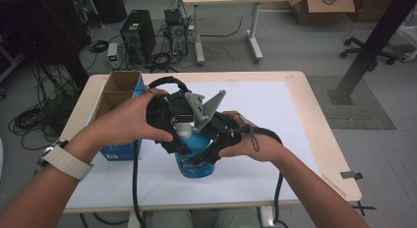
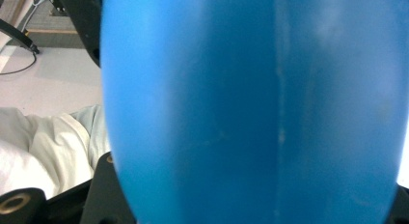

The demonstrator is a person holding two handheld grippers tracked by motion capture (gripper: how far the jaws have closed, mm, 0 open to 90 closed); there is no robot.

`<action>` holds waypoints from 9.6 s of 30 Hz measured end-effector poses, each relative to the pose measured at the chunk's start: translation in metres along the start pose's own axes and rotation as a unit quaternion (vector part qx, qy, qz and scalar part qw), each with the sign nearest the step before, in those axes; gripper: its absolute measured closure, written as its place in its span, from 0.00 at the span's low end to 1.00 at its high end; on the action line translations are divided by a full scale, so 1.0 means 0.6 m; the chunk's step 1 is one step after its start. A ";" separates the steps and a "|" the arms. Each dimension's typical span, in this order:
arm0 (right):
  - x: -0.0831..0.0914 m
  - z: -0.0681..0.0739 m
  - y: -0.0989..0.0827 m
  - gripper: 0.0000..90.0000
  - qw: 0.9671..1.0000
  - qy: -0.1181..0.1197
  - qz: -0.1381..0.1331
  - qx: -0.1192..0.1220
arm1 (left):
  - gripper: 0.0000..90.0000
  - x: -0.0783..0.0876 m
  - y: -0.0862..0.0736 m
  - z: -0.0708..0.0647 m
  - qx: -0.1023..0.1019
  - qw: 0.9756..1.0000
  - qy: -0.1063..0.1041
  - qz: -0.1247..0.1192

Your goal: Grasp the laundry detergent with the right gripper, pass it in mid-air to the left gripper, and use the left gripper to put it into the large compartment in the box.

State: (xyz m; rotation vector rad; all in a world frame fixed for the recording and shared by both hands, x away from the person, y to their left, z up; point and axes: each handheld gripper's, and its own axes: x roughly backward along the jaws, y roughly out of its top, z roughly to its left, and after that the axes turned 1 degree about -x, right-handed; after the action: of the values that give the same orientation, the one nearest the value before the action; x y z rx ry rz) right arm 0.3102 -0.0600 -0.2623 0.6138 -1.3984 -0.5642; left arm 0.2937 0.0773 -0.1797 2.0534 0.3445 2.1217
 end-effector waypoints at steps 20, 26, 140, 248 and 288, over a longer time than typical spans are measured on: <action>0.013 -0.005 -0.022 0.18 0.999 0.000 -0.005 -0.039 | 0.42 0.009 0.011 0.006 0.028 0.999 0.001 0.044; 0.041 -0.007 -0.047 0.09 0.999 -0.019 -0.001 -0.050 | 0.42 0.020 -0.001 0.012 0.058 0.996 0.018 0.060; 0.148 -0.018 -0.197 0.05 0.977 -0.100 0.132 -0.134 | 0.42 0.028 -0.323 0.203 0.619 0.759 0.198 0.042; 0.175 0.024 -0.208 0.06 0.975 -0.115 0.135 -0.131 | 0.24 0.095 -0.247 0.132 0.570 0.805 0.155 0.052; 0.188 0.042 -0.213 0.06 0.974 -0.125 0.128 -0.138 | 0.05 0.055 -0.082 0.021 0.418 0.903 0.088 0.048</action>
State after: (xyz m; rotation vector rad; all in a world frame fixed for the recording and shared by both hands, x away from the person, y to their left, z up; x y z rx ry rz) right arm 0.2953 -0.2318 -0.2678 0.1375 -1.5716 -0.6276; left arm 0.3033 0.1345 -0.1617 2.2685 1.4243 2.4931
